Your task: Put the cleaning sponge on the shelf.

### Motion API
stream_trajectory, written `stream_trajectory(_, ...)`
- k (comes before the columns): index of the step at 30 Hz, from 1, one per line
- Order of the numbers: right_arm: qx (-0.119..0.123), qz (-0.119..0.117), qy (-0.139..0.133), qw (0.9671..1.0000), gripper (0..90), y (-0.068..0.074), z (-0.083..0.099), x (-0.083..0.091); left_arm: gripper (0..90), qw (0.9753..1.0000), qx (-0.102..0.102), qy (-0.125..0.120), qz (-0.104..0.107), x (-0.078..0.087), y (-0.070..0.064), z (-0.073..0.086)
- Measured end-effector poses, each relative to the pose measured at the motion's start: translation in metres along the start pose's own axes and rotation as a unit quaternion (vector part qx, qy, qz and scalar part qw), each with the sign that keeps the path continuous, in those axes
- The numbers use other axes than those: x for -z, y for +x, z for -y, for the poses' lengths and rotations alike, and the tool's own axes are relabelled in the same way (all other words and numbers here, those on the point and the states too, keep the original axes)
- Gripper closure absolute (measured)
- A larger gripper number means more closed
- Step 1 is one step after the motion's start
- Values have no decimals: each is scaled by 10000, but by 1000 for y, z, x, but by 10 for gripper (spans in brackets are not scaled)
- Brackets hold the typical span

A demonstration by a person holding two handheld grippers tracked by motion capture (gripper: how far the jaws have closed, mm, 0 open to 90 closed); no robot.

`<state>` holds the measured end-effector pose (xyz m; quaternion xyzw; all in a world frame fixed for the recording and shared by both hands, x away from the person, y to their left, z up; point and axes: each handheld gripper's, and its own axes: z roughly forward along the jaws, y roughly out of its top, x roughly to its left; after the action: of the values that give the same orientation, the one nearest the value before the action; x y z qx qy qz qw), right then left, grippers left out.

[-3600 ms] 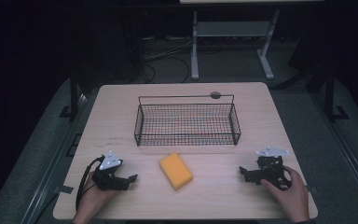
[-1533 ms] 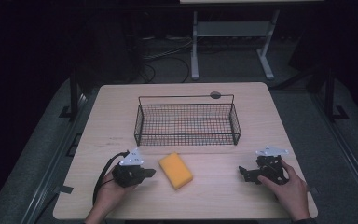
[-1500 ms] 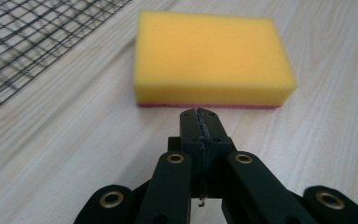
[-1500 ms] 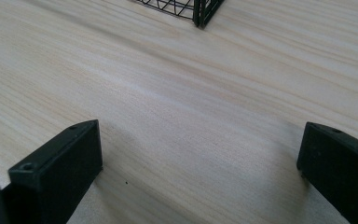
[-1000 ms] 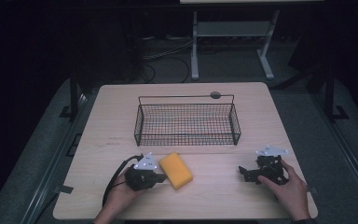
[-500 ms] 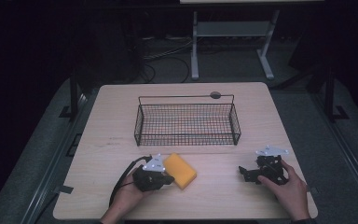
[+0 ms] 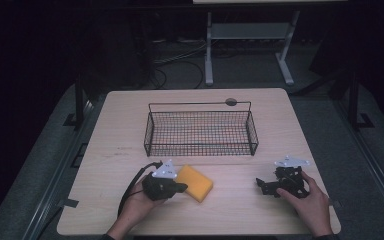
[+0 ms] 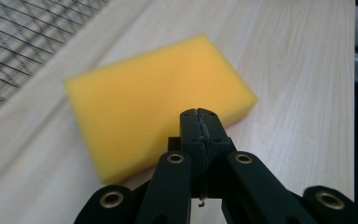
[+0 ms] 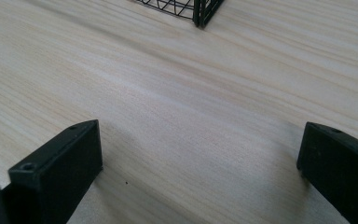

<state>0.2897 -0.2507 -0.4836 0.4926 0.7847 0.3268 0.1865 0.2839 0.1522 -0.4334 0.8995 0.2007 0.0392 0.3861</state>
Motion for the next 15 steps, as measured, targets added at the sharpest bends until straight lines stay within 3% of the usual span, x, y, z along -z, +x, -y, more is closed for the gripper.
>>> stream_trajectory(6, 0, 0, 0, 10000, 0, 0, 0, 0, 896, 9999, 20, -81, -126, 2, 12, -10)
stream_trajectory(15, 2, 1, 0, 10000, 0, 0, 0, 0, 897, 9992, 73, -231, -327, -10, 38, -29)
